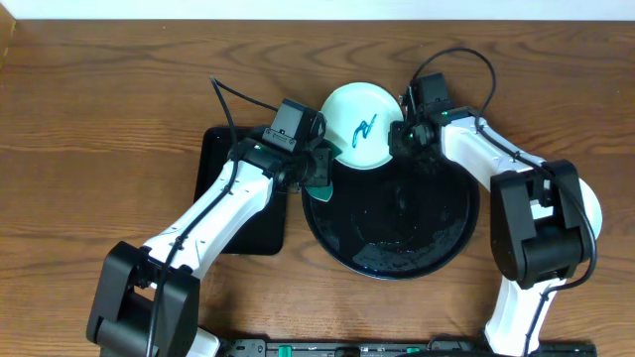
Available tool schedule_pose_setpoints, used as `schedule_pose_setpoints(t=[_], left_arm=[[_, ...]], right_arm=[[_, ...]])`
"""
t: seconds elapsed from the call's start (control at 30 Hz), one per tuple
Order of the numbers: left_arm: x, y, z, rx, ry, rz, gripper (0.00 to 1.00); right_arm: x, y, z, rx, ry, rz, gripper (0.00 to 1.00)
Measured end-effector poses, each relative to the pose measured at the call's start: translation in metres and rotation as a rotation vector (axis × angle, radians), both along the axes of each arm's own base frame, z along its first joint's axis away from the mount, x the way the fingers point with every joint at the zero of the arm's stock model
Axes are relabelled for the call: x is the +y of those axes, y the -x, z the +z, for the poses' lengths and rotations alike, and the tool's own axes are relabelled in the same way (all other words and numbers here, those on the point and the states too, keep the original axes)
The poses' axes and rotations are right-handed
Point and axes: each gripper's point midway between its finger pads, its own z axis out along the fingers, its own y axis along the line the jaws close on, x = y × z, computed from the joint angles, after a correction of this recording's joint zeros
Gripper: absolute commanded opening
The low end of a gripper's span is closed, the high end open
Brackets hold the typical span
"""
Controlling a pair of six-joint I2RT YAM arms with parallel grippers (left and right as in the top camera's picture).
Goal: Clean dirty plates on tray and stack at the side
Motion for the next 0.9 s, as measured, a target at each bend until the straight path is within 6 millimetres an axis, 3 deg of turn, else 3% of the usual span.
schedule_pose_setpoints(t=[0.23,0.57,0.63,0.7,0.8,0.9], left_arm=[[0.000,0.000,0.000,0.000,0.000,0.000,0.09],[0.000,0.000,0.000,0.000,0.000,0.000,0.09],[0.000,0.000,0.000,0.000,0.000,0.000,0.09],[0.000,0.000,0.000,0.001,0.000,0.001,0.09],[-0.001,0.001,0.000,0.005,0.004,0.006,0.09],[-0.007,0.003,0.001,0.002,0.009,-0.004,0.10]], right_arm=[[-0.001,0.017,0.002,0.094,-0.002,-0.017,0.01],[-0.022,0.098,0.002,0.405,0.093,-0.012,0.01],[-0.026,0.111,0.002,0.449,0.113,-0.011,0.08],[-0.027,0.115,0.002,0.466,0.126,-0.011,0.31],[-0.027,0.113,0.001,0.449,0.130,0.002,0.31],[-0.023,0.097,-0.001,0.382,0.115,0.006,0.26]])
